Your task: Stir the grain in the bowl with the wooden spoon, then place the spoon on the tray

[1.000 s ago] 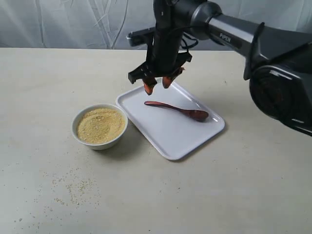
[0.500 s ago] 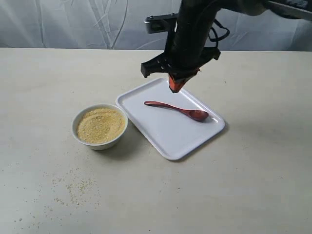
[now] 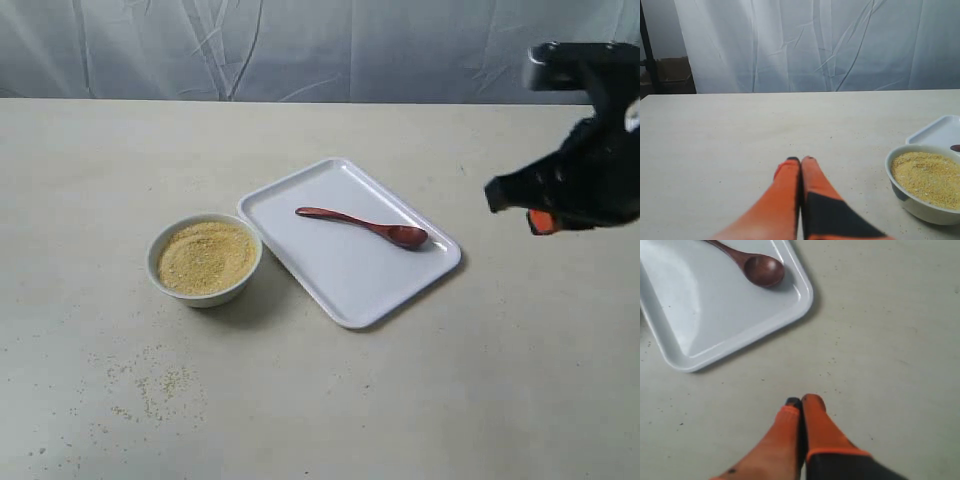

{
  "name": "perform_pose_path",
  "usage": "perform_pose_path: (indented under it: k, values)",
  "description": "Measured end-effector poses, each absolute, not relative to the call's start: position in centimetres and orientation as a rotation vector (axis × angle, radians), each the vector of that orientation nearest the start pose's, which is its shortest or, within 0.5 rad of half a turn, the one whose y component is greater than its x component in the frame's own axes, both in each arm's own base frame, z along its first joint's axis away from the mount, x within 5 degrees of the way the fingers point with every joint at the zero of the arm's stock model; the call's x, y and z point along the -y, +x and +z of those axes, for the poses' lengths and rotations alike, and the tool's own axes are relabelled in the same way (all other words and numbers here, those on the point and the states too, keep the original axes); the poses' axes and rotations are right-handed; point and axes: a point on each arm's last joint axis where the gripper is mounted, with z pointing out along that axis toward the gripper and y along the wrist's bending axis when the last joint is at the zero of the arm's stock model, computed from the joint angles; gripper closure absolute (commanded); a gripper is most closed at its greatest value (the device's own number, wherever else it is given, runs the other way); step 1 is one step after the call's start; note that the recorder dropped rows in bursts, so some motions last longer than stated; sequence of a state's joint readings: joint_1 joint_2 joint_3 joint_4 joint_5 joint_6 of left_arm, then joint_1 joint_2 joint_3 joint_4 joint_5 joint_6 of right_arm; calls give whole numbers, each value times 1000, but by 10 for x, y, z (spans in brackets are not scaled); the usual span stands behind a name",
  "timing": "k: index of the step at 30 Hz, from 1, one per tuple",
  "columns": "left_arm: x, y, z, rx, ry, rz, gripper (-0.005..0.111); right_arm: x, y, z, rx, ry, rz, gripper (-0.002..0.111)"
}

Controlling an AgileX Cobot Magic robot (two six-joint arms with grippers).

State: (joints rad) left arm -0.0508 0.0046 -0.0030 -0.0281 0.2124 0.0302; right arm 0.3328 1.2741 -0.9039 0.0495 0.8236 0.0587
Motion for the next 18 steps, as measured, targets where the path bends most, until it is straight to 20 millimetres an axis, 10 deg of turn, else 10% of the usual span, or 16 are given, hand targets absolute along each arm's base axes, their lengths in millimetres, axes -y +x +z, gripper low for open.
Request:
perform_pose_path:
  k: [9, 18]
  values:
    - [3, 56, 195, -1697, 51, -39, 107, -51, 149, 275, -2389, -325, 180, 106]
    - [3, 56, 195, -1697, 51, -39, 107, -42, 117, 296, -2233, -287, 241, 106]
